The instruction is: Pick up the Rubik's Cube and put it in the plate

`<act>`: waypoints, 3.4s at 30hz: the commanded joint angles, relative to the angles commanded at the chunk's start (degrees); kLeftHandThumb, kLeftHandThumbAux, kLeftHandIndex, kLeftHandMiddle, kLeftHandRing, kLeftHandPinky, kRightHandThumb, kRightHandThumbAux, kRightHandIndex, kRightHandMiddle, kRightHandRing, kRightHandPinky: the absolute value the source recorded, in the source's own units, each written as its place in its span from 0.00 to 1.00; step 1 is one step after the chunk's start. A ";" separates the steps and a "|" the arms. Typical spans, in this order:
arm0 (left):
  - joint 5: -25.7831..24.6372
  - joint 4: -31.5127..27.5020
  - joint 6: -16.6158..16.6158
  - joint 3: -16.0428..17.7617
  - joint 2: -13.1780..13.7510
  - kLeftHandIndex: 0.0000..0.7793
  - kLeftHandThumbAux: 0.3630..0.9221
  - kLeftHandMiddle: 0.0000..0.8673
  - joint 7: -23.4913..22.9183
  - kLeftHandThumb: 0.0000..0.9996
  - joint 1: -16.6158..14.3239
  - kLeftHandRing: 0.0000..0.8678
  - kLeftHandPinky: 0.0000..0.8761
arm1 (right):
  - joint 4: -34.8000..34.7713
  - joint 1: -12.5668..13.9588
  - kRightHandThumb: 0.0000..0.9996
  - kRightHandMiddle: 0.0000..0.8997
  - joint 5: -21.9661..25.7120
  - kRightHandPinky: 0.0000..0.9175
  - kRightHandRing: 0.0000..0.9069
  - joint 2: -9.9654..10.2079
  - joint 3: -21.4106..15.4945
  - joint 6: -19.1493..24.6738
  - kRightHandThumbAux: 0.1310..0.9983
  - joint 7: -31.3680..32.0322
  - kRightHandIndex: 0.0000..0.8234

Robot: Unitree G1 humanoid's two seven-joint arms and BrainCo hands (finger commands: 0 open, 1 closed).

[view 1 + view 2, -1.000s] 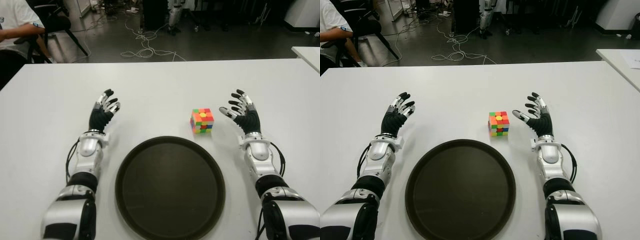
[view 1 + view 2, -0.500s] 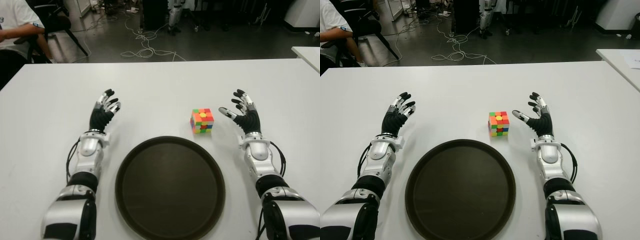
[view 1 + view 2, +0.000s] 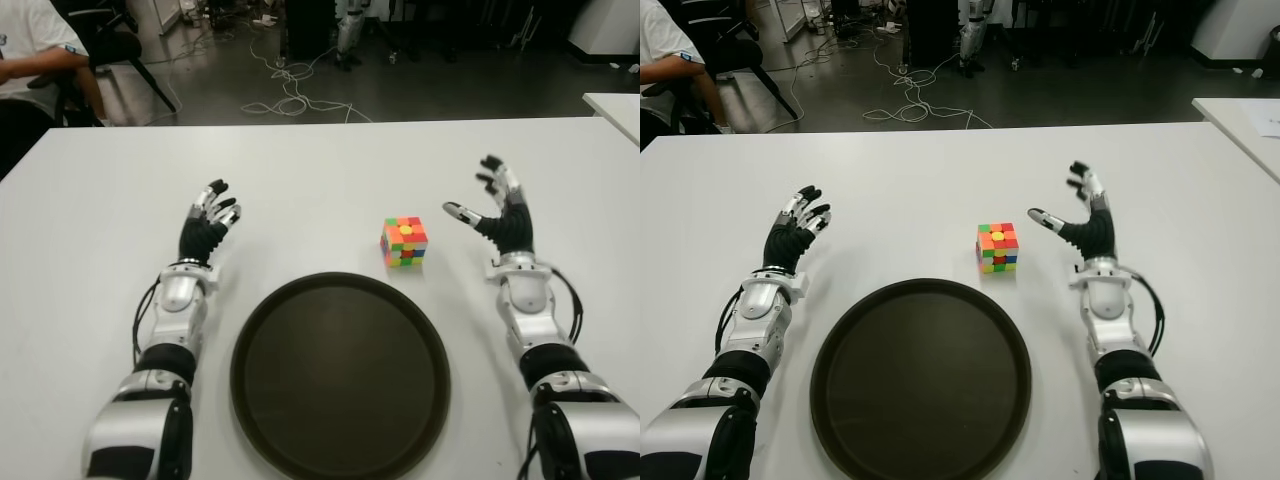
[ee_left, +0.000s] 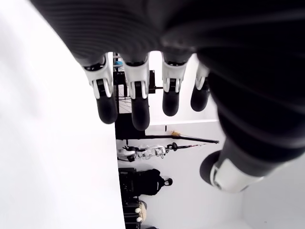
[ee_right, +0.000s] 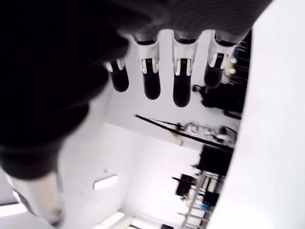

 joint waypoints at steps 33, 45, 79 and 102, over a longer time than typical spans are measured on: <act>1.21 0.30 -0.36 -0.98 0.11 0.06 0.52 0.13 1.15 0.32 -0.11 0.15 0.16 | -14.44 -8.27 0.00 0.05 -32.93 0.16 0.09 -12.38 24.08 16.23 0.47 1.19 0.00; 1.29 0.64 -0.93 -1.08 0.23 0.07 0.53 0.14 0.90 0.32 -0.19 0.16 0.18 | -16.77 -9.22 0.00 0.05 -32.70 0.09 0.06 -13.10 27.77 18.18 0.39 11.24 0.01; 0.41 1.16 -1.63 -0.37 0.47 0.07 0.56 0.14 -0.87 0.34 -0.17 0.16 0.20 | -20.29 -9.07 0.00 0.06 -33.46 0.12 0.08 -14.12 30.46 23.38 0.39 17.72 0.06; 0.56 0.97 -1.24 -0.36 0.74 0.07 0.57 0.15 -0.37 0.36 -0.29 0.16 0.20 | -20.05 -8.55 0.00 0.07 -32.42 0.10 0.09 -16.48 29.13 26.19 0.40 18.68 0.06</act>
